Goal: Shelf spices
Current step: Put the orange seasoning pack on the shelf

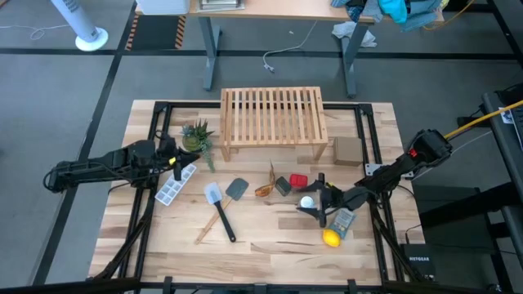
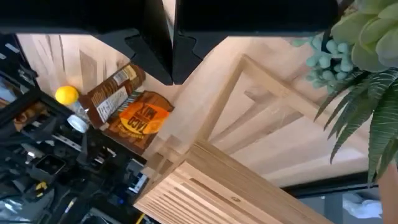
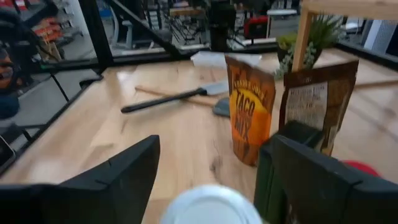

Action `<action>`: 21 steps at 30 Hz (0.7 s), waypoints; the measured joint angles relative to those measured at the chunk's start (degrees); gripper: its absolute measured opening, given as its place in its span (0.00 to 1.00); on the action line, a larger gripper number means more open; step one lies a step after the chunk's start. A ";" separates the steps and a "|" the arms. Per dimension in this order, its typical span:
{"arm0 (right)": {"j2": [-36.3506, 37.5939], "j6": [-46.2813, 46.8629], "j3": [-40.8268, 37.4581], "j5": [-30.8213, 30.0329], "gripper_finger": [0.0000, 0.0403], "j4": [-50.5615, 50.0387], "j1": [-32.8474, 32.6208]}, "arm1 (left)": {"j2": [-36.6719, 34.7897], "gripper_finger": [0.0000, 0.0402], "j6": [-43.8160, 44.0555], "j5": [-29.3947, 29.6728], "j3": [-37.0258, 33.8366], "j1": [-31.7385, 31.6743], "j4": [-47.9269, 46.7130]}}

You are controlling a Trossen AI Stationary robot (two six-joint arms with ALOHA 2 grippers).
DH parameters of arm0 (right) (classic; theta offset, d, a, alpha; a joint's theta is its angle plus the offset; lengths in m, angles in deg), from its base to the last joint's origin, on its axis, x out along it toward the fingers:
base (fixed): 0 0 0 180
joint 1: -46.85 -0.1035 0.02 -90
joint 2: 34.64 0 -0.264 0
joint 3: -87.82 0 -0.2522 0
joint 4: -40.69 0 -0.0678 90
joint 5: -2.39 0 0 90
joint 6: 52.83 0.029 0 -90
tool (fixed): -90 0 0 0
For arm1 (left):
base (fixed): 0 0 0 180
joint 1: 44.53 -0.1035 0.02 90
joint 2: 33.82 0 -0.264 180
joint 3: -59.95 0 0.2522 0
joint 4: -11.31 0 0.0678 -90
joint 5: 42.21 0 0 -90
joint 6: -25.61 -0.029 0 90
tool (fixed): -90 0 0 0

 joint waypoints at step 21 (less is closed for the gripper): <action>6.09 -10.06 0.00 1.01 0.78 0.55 3.23 | 33.99 0.01 -3.38 -7.87 0.02 4.94 36.43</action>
